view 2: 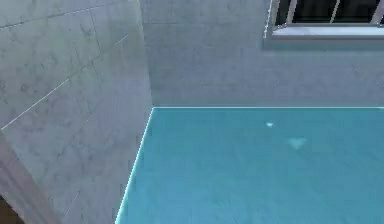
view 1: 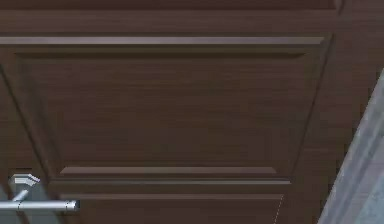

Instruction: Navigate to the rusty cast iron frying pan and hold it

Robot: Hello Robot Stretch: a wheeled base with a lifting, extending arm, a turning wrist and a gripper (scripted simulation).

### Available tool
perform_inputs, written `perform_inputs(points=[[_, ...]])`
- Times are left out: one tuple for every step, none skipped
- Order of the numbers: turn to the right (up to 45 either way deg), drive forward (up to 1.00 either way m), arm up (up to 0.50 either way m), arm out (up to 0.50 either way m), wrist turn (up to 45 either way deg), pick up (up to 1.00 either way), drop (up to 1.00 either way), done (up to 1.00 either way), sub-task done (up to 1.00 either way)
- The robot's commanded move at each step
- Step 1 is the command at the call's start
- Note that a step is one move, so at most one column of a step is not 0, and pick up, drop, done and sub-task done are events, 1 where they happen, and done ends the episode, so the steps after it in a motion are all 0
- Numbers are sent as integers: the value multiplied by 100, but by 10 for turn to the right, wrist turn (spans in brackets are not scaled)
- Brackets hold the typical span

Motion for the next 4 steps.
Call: perform_inputs(points=[[450, 0, 0, 0, 0, 0, 0, 0, 0], [450, 0, 0, 0, 0, 0, 0, 0, 0], [420, 0, 0, 0, 0, 0, 0, 0, 0], [0, 100, 0, 0, 0, 0, 0, 0, 0]])
